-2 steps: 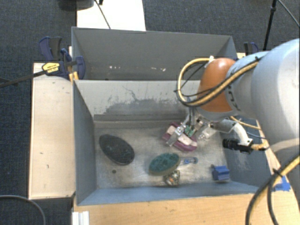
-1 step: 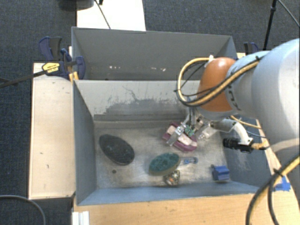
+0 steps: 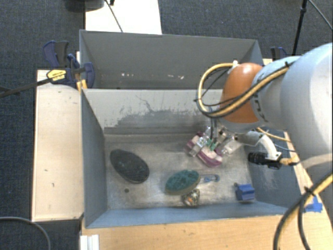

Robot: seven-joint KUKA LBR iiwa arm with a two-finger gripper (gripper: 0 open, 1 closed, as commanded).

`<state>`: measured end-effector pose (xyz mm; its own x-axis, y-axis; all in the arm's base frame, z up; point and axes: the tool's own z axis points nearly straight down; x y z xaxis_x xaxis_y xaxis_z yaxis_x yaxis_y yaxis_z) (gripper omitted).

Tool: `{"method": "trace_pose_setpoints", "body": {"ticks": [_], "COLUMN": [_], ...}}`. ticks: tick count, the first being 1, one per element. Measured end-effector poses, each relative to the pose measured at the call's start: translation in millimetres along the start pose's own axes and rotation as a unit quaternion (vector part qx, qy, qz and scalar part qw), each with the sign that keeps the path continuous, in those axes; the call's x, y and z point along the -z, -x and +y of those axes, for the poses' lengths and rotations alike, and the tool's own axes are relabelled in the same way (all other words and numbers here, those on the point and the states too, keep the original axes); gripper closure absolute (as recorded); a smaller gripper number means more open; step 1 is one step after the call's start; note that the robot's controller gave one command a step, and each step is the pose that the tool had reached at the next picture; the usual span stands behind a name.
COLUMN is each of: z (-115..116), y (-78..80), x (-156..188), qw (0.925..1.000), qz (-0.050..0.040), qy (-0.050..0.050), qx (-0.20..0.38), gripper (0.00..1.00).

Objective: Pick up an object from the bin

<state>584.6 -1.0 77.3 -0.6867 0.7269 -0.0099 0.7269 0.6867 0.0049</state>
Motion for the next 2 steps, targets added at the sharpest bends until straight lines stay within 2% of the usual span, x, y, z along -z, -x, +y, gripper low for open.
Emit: {"method": "trace_pose_setpoints", "body": {"ticks": [1, 2], "z": [1.5, 1.4], "y": [2.2, 3.0], "x": [65.9, 69.0], "qw": [1.0, 1.0], "qz": [0.0026, 0.0034], "qy": [0.0, -0.002], "qx": [0.005, 0.009], "gripper": [1.0, 1.0]}}
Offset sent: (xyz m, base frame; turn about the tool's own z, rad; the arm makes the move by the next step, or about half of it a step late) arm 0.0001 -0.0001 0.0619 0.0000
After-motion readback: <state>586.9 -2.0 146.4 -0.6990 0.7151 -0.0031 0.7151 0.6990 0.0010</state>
